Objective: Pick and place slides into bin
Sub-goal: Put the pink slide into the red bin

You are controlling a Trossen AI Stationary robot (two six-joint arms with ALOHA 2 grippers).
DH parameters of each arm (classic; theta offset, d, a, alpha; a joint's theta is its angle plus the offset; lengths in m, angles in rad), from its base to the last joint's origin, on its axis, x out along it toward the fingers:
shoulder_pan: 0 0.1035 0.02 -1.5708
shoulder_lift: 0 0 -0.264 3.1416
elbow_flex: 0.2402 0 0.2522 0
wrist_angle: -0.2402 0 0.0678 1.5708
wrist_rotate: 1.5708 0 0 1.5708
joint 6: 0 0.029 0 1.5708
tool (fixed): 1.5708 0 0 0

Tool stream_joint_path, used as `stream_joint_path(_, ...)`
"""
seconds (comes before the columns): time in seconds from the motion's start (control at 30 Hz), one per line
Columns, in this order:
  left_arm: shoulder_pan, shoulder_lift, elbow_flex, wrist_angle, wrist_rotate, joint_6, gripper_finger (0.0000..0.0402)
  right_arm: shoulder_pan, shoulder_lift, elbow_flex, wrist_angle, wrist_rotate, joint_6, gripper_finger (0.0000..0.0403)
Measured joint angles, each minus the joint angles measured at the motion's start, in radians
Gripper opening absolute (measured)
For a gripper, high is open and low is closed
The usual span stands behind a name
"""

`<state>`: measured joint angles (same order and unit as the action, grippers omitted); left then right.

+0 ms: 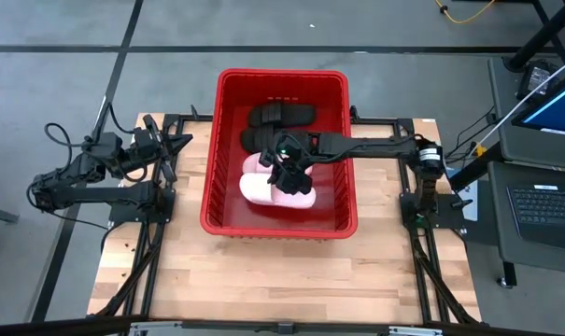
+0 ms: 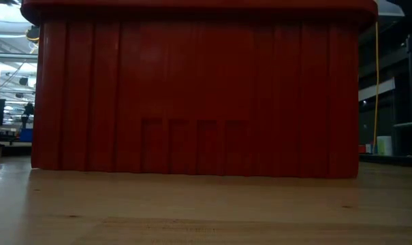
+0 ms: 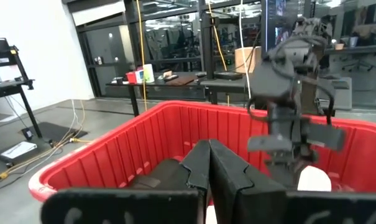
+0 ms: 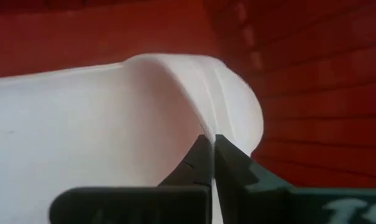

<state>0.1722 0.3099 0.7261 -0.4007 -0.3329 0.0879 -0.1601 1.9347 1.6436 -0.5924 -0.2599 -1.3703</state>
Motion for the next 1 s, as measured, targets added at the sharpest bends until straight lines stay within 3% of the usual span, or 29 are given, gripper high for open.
stream_joint_path(1.0, 0.0, 0.0, 0.0, -0.039, -0.051, -0.026, 0.0002, -0.054, 0.176, -0.001, 0.049, -0.063, -0.149, 0.0006)
